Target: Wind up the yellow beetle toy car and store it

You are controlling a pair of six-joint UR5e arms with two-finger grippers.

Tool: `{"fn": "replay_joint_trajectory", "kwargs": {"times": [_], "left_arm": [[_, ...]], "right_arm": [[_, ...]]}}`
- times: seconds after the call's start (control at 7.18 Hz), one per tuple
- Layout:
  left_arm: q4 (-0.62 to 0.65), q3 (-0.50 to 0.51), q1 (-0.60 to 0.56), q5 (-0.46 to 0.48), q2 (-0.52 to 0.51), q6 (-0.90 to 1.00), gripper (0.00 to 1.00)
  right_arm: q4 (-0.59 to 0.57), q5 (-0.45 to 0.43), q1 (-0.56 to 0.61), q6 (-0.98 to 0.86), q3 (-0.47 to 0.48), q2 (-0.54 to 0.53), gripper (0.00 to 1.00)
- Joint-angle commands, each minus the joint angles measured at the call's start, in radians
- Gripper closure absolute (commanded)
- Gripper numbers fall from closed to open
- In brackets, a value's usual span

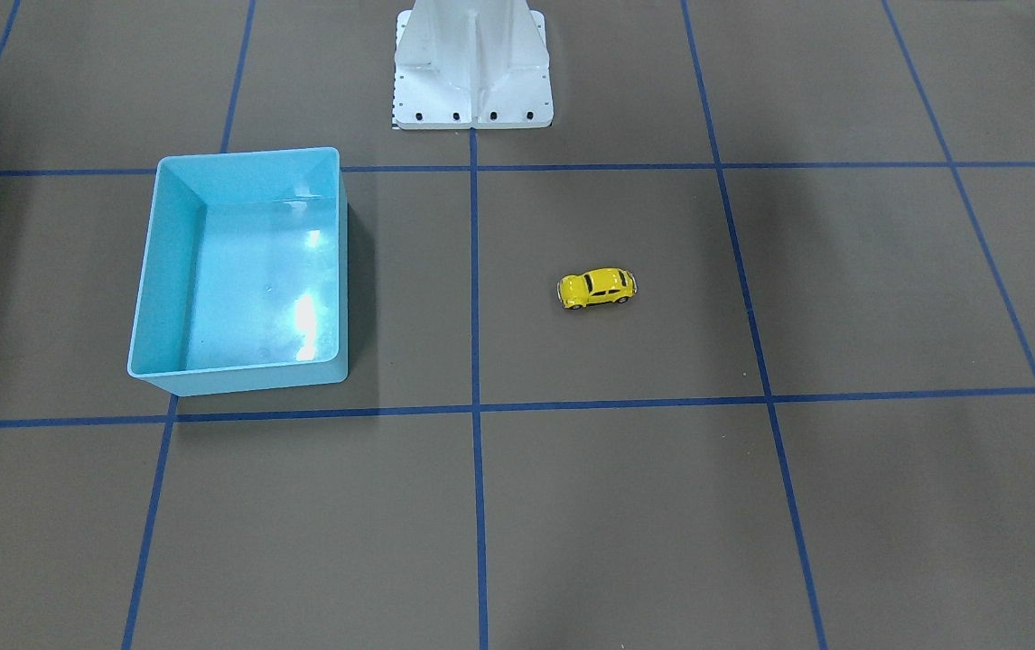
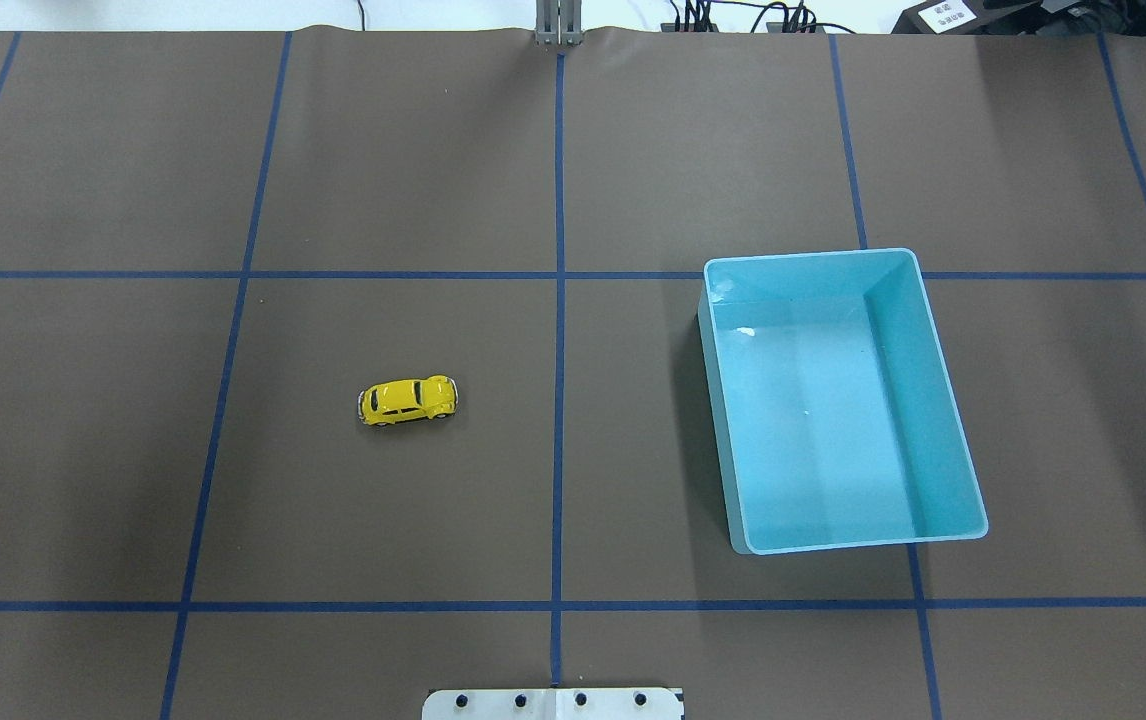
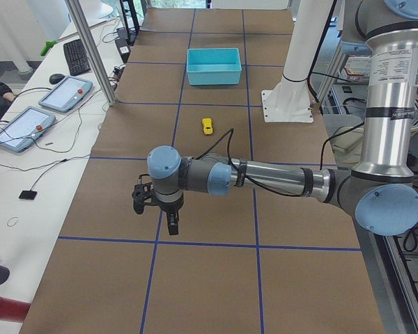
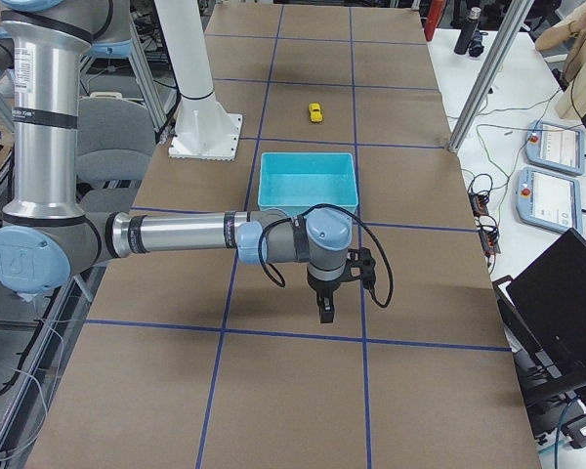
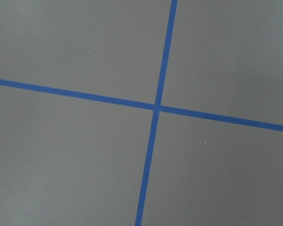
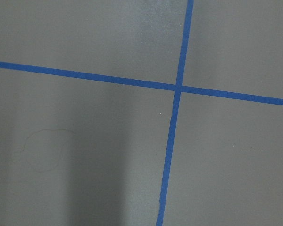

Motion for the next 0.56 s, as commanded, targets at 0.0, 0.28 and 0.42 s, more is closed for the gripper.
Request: {"fn": "replay_joint_trajectory", "kwargs": {"times": [0.0,0.28,0.42], "left_arm": [[0.001,-0.003,-0.002,-0.001,0.012,0.0,0.0],[0.001,-0.001,-0.002,0.002,0.015,0.0,0.0],[0.001,-0.001,0.0,0.007,0.012,0.0,0.0]], "right_arm": [[-0.053,-0.003,0.0,0.0,0.042,-0.005,0.0],[-0.055,-0.057,-0.001,0.0,0.038,-0.003,0.0],[-0.052,-0.062,-0.001,0.001,0.033,-0.002,0.0]]}}
